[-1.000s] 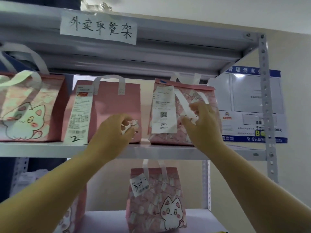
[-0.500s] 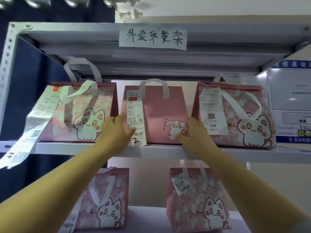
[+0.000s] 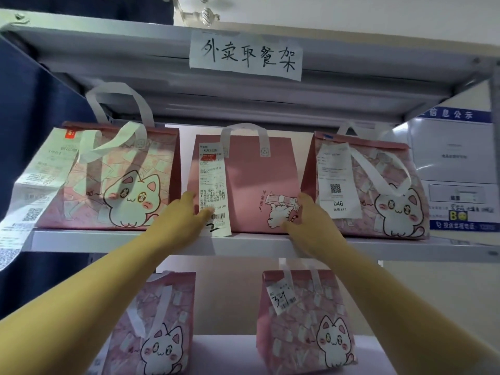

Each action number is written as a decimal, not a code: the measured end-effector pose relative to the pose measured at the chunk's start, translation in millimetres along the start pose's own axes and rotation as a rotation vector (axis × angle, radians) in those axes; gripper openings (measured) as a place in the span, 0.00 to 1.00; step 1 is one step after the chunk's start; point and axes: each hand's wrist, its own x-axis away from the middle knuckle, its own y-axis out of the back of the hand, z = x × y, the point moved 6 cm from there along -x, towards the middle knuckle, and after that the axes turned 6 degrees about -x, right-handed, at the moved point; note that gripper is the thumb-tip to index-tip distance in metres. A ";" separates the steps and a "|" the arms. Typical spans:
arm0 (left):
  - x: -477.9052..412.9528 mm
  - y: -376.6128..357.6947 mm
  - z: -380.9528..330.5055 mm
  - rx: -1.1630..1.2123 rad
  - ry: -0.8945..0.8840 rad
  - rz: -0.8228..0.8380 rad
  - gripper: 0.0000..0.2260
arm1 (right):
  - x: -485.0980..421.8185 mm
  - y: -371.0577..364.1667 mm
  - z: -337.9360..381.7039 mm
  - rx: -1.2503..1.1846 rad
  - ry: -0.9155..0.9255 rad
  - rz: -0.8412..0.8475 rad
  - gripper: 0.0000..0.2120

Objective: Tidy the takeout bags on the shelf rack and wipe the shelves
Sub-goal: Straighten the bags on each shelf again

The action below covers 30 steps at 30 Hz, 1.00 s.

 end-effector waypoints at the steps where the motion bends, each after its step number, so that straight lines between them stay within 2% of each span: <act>1: -0.1 0.1 -0.2 0.007 -0.009 0.000 0.23 | 0.7 2.0 0.7 0.003 0.007 -0.024 0.29; 6: -0.3 1.1 0.9 0.024 -0.032 -0.005 0.22 | 4.9 7.0 4.7 0.002 0.023 -0.078 0.29; 14: 3.2 6.8 10.5 0.057 -0.018 -0.012 0.29 | 9.9 13.4 11.6 0.000 0.013 -0.135 0.26; 17: 16.0 20.3 7.6 0.128 -0.064 -0.111 0.27 | 22.1 21.3 23.8 -0.019 0.105 -0.263 0.23; 21: 48.6 39.0 2.5 0.201 -0.203 -0.267 0.20 | 50.8 20.2 51.3 -0.105 0.272 -0.384 0.13; 25: 81.9 42.0 14.4 0.204 -0.248 -0.246 0.15 | 76.7 -7.8 81.5 -0.221 0.361 -0.286 0.07; 30: 102.7 67.0 50.2 0.131 -0.218 -0.259 0.13 | 87.9 -51.8 122.2 -0.269 0.432 -0.116 0.08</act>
